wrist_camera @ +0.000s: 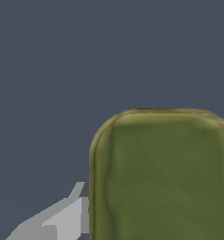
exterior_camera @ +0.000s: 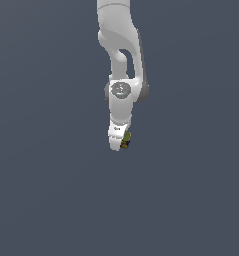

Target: Pick up the object and move it to a goal position.

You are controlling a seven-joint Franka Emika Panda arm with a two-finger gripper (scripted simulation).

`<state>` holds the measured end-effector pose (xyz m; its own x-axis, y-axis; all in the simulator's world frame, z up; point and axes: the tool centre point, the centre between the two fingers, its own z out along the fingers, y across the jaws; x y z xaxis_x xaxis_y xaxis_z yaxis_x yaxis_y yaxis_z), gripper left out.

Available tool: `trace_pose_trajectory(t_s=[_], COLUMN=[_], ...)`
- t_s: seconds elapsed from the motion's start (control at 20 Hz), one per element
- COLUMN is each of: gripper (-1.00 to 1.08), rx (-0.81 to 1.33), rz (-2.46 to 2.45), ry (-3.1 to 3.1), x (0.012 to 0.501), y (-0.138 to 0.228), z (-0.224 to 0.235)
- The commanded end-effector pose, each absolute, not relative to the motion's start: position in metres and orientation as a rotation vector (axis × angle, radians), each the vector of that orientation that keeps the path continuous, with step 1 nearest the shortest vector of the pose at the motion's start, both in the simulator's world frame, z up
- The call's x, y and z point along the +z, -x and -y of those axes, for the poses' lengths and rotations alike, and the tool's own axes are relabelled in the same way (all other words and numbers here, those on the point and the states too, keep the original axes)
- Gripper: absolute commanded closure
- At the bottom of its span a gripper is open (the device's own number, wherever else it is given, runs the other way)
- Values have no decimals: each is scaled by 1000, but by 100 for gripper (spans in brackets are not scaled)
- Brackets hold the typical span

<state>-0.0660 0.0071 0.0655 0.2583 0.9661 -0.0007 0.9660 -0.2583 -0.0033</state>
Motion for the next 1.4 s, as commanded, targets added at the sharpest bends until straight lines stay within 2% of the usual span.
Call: trace_pose_trajectory(t_s=[0.0, 0.8, 1.35], gripper=[108, 108, 108], rx=[-2, -2, 0], rz=[1912, 1912, 1912], ry=[2493, 2491, 2493], x=[75, 170, 194], y=[61, 15, 0], z=[1, 98, 123])
